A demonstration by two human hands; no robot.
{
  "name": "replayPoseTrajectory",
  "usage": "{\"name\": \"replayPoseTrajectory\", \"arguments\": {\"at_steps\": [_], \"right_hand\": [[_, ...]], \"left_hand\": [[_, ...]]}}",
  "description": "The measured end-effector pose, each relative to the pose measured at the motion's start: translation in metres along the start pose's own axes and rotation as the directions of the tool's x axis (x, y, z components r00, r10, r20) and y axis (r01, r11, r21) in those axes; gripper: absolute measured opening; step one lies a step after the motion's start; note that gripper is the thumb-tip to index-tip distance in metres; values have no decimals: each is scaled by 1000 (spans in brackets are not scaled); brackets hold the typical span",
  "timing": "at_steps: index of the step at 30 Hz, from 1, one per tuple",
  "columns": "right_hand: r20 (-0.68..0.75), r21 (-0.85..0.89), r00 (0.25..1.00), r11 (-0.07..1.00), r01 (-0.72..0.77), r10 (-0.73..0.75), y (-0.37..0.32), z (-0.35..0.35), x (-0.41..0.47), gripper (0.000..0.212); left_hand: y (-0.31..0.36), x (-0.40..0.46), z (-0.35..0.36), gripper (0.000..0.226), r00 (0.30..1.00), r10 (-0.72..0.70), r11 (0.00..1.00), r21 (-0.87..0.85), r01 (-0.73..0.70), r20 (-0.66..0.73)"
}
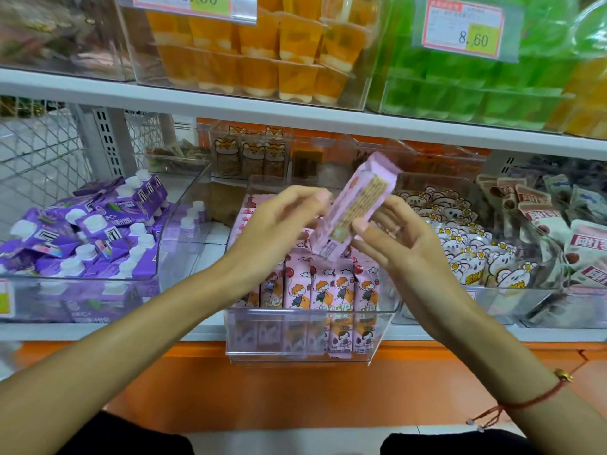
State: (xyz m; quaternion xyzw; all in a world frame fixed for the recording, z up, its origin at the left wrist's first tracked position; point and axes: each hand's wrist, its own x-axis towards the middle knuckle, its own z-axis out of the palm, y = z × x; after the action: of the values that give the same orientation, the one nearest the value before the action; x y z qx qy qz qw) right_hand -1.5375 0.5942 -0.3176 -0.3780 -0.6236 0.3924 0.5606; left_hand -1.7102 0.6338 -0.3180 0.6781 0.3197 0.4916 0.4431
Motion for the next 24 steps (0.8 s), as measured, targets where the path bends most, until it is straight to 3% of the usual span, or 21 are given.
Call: {"name": "replayPoseTrajectory", "arguments": {"at_steps": [2, 5, 7, 9, 11, 13, 16, 18, 20, 24], "right_hand": [[47, 113, 999, 994, 15, -20, -2, -1, 2, 37], [89, 108, 994, 993, 54, -64, -3, -1, 5, 39], [67, 28, 996, 998, 49, -51, -3, -4, 6, 43], [40, -40, 999, 999, 6, -5, -3, -10, 9, 51], [-29, -7, 997, 998, -68, 67, -3, -14, 12, 51], [-110, 39, 987, 993, -112, 115, -3, -17, 13, 42], [-200, -67, 976, 993, -98, 82, 3, -22, 13, 29], [-307, -148, 951, 986, -81, 32, 5, -27, 15, 26], [-396, -191, 918, 980, -55, -25, 4, -32, 20, 29], [-381, -398, 918, 915, -61, -105, 7, -34, 31, 32]], "left_hand": [[1, 6, -3, 35, 982, -184, 980, -71, 186, 31], [2, 6, -3, 38, 899, -346, 879, -242, 410, 266], [3, 6, -4, 37, 889, -341, 829, -349, 438, 305], [1, 9, -5, 33, 932, -281, 864, -363, 349, 228], [-3, 8, -1, 27, 982, -162, 968, -179, 177, 94], [-9, 5, 7, 19, 1000, -2, 1000, 2, 2, 3], [-20, 5, 18, 29, 994, 100, 979, 177, -105, 41], [-29, 9, 19, 45, 997, 72, 892, 446, -80, 34], [-37, 15, 18, 58, 998, 41, 725, 686, -64, 50], [-45, 17, 17, 69, 973, -61, 440, 881, -173, 222]]}}
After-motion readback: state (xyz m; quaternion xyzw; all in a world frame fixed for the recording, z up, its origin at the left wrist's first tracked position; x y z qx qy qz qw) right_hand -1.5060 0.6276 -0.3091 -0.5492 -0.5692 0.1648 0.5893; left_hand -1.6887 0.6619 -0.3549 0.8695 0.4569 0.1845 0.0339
